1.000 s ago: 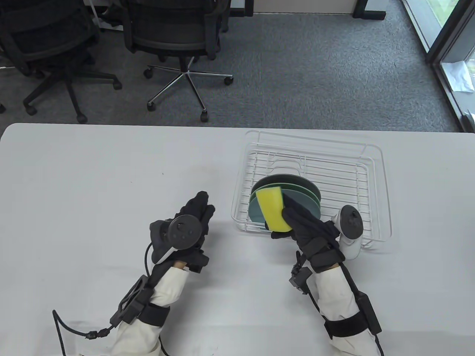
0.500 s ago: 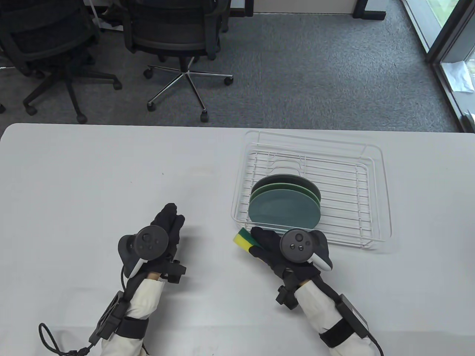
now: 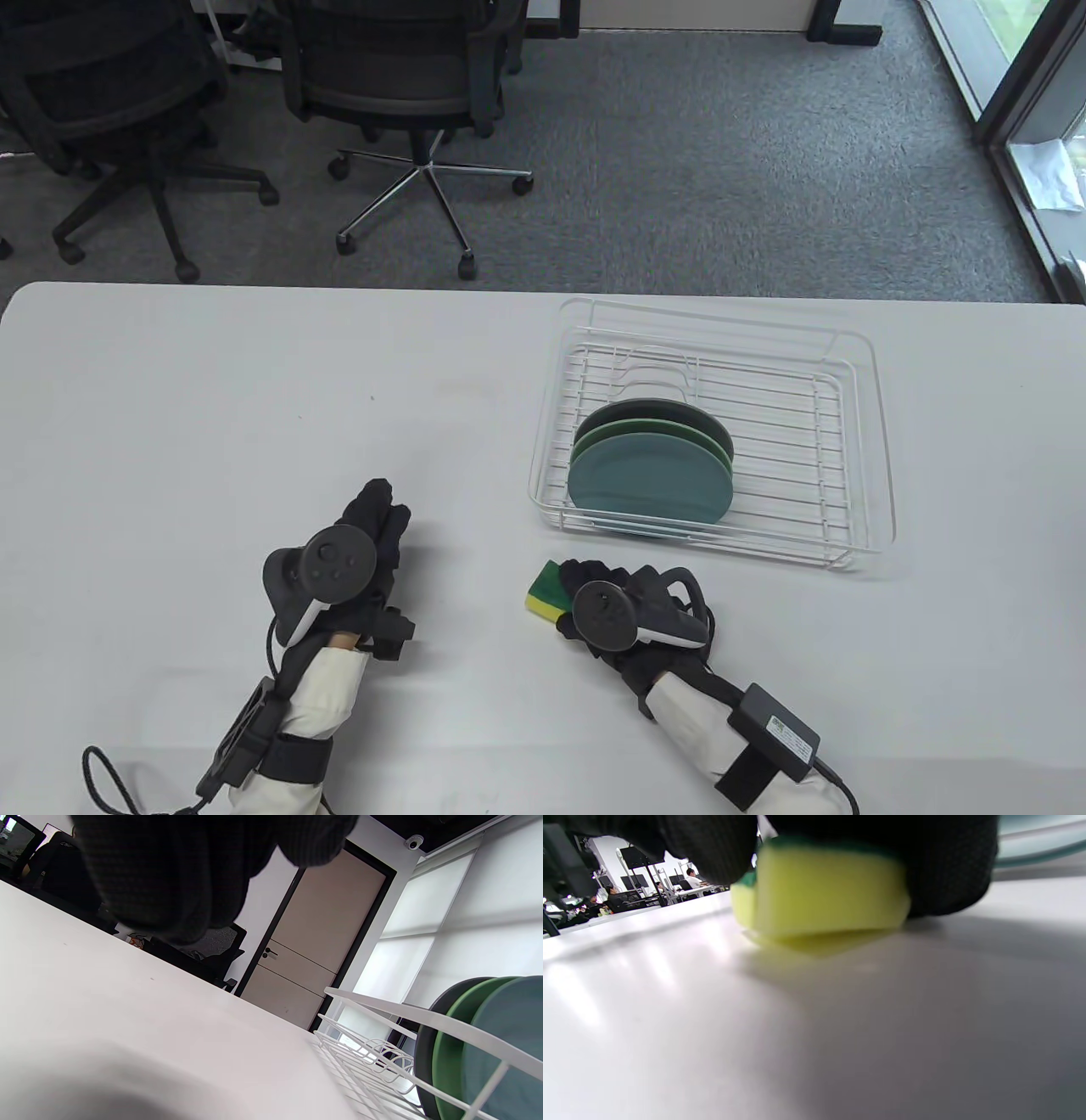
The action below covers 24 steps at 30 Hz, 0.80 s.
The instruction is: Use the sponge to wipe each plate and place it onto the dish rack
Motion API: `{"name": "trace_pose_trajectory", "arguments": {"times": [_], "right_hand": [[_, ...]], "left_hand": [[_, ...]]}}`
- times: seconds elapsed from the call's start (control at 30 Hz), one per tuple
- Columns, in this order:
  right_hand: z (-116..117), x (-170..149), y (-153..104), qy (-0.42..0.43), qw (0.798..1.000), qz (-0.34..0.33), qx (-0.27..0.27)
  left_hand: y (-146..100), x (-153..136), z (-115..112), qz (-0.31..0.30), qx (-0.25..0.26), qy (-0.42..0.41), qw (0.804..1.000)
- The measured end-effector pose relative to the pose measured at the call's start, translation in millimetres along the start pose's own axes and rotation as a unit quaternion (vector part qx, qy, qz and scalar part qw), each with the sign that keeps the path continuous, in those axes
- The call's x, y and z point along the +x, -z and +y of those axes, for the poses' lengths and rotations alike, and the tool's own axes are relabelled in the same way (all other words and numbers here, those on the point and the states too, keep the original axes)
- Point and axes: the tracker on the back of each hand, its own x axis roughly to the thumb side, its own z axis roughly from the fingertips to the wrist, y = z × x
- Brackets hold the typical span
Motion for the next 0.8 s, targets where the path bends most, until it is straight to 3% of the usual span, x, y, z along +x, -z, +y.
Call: {"name": "trace_pose_trajectory", "arguments": {"times": [0.8], "right_hand": [[-25.5,-7.7,-13.0,0.031,0.997,0.011,-0.063]], "left_hand": [[-1.6,-0.2,-0.7,0.006,-0.009,0.000,1.000]]}}
